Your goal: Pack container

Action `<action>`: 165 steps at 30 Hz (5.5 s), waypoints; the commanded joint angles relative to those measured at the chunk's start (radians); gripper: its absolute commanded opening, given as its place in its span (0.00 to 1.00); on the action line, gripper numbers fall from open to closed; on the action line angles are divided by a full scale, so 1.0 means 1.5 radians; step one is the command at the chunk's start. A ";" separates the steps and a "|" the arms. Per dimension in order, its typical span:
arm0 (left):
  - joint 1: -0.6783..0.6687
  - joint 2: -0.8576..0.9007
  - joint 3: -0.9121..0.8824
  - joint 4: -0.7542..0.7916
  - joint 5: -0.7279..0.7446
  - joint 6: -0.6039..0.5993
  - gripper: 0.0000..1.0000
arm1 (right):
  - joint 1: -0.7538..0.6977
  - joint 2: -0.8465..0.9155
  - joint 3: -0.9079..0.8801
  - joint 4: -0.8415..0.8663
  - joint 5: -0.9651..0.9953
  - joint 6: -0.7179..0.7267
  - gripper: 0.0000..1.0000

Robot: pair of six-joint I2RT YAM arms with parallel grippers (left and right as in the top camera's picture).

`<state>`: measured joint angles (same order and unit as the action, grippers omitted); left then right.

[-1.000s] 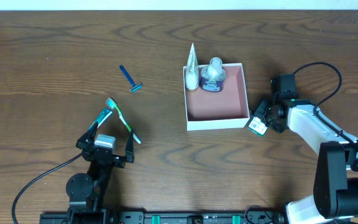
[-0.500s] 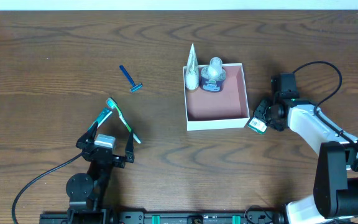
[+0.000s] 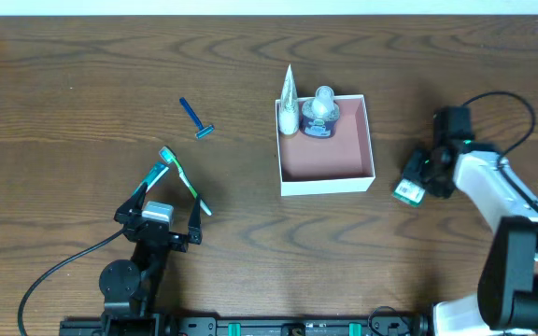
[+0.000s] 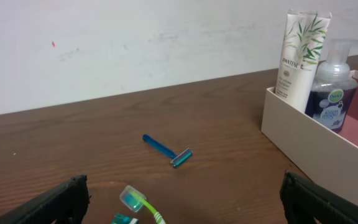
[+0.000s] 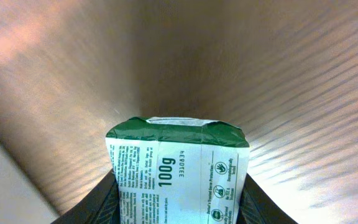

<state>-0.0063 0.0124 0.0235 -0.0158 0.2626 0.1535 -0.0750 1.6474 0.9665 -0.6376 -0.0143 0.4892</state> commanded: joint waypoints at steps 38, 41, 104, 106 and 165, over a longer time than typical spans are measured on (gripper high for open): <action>0.004 0.000 -0.013 -0.022 0.007 -0.004 0.98 | 0.195 0.053 0.114 0.299 -0.136 -0.172 0.27; 0.004 0.000 -0.013 -0.022 0.007 -0.004 0.98 | 0.196 0.063 0.114 0.306 -0.136 -0.172 0.27; 0.004 0.000 -0.013 -0.022 0.007 -0.004 0.98 | 0.286 -0.008 0.119 0.053 -0.110 -0.147 0.04; 0.004 0.000 -0.013 -0.022 0.007 -0.004 0.98 | 0.286 0.001 0.108 0.075 -0.106 -0.147 0.05; 0.004 0.000 -0.013 -0.022 0.007 -0.004 0.98 | 0.264 0.057 0.094 0.208 -0.068 -0.190 0.01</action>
<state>-0.0063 0.0124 0.0235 -0.0158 0.2623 0.1535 0.3256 1.7256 1.1149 -0.3172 -0.0692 0.2352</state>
